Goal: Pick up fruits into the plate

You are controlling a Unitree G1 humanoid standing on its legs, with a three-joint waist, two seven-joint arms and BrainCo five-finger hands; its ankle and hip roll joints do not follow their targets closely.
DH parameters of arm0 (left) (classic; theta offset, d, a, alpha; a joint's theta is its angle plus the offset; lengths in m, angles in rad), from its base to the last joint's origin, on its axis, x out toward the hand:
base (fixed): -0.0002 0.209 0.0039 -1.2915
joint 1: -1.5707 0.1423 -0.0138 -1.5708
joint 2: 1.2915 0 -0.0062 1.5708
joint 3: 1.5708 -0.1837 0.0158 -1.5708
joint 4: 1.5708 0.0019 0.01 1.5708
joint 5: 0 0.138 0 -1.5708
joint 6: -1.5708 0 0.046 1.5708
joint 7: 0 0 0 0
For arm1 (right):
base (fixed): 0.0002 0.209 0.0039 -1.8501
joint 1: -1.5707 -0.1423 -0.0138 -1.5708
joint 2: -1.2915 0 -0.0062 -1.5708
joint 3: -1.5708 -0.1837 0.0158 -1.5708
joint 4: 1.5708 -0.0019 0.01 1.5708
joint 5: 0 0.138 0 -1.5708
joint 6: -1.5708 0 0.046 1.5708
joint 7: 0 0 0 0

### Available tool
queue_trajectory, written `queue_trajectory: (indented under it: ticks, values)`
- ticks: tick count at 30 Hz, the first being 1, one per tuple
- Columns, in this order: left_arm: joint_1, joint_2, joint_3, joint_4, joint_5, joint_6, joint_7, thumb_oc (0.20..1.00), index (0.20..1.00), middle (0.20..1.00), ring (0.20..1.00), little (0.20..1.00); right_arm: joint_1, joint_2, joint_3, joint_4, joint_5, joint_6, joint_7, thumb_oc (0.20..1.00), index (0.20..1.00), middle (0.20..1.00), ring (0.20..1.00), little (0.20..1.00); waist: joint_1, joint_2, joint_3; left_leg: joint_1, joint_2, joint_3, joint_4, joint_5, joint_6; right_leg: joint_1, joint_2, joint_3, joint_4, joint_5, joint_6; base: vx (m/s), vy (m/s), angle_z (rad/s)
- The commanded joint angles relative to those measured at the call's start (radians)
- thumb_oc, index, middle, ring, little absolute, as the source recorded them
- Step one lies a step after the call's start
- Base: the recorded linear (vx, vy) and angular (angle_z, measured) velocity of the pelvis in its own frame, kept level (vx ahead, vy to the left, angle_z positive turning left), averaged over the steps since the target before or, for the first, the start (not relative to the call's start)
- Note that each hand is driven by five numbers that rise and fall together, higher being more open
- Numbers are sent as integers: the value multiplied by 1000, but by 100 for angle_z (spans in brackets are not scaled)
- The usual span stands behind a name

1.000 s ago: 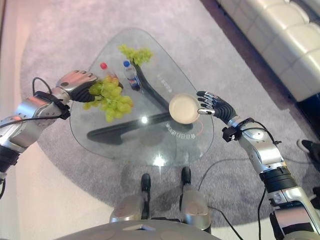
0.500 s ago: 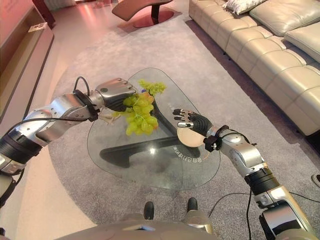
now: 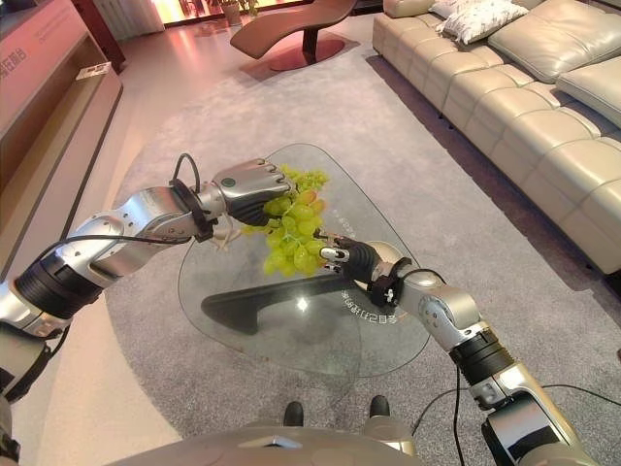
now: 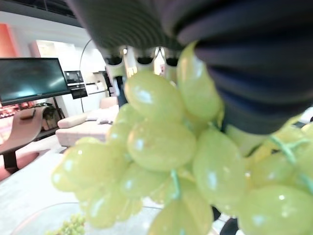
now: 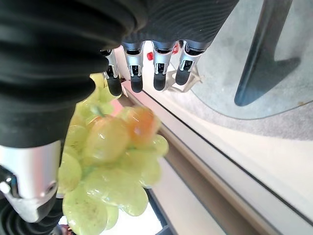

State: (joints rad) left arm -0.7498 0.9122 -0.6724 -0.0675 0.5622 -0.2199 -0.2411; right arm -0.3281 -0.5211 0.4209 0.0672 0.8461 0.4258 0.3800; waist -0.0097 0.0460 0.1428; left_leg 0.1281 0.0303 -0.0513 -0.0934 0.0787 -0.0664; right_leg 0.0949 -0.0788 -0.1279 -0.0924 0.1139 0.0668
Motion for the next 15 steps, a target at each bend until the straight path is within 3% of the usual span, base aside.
queue_trajectory:
  ticks: [1, 15]
  values:
    - [-134, -16, -20, 14, -7, 7, 14, 200, 200, 200, 200, 200, -25, 34, 25, -73, 79, -22, 0, 1000, 1000, 1000, 1000, 1000, 14, -33, -44, 45, -73, 63, 22, -149, 40, 70, -6, -45, 19, -124, 37, 0, 0, 0]
    - [-108, -50, -41, -16, -6, -21, -58, 200, 200, 200, 200, 200, -38, 47, 54, -72, 106, -20, -20, 1000, 1000, 1000, 1000, 1000, 20, -36, -44, 43, -71, 68, 18, -148, 41, 68, -5, -48, 13, -123, 38, 0, 0, 0]
